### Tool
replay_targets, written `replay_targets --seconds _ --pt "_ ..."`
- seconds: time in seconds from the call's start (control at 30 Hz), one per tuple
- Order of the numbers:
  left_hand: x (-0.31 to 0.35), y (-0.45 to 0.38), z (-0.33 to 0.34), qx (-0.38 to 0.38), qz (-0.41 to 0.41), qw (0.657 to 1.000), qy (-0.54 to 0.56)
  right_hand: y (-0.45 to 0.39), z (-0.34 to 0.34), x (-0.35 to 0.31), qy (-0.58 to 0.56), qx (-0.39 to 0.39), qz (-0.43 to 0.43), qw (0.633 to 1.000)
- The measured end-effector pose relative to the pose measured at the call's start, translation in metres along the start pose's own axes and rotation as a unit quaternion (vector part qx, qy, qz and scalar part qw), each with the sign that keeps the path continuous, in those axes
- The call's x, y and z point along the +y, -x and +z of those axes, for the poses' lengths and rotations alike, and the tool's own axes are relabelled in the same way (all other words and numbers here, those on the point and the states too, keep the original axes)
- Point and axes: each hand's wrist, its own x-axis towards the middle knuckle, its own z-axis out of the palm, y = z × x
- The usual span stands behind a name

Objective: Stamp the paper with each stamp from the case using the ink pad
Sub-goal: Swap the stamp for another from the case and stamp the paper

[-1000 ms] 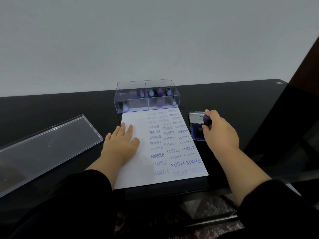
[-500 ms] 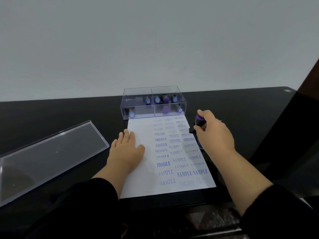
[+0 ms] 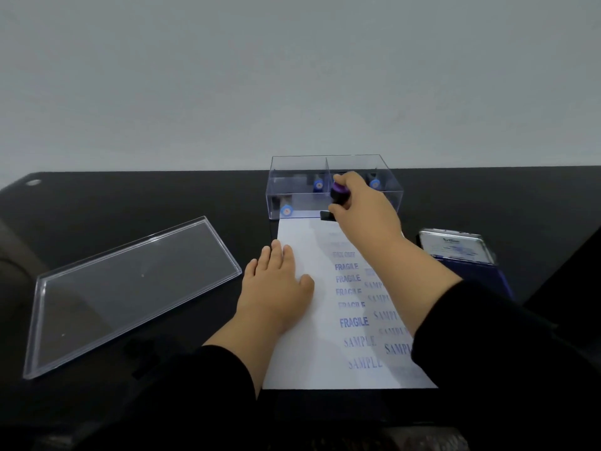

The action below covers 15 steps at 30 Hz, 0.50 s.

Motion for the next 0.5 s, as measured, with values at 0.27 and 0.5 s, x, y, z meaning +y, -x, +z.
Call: replay_targets --seconds 0.27,0.5 --pt "0.000 0.000 0.001 0.003 0.000 1.000 0.007 -0.017 0.037 -0.001 0.038 -0.012 -0.037 0.999" --pt "0.000 0.000 0.000 -0.001 0.000 1.000 0.010 -0.018 0.047 0.002 0.080 -0.032 -0.053 0.995"
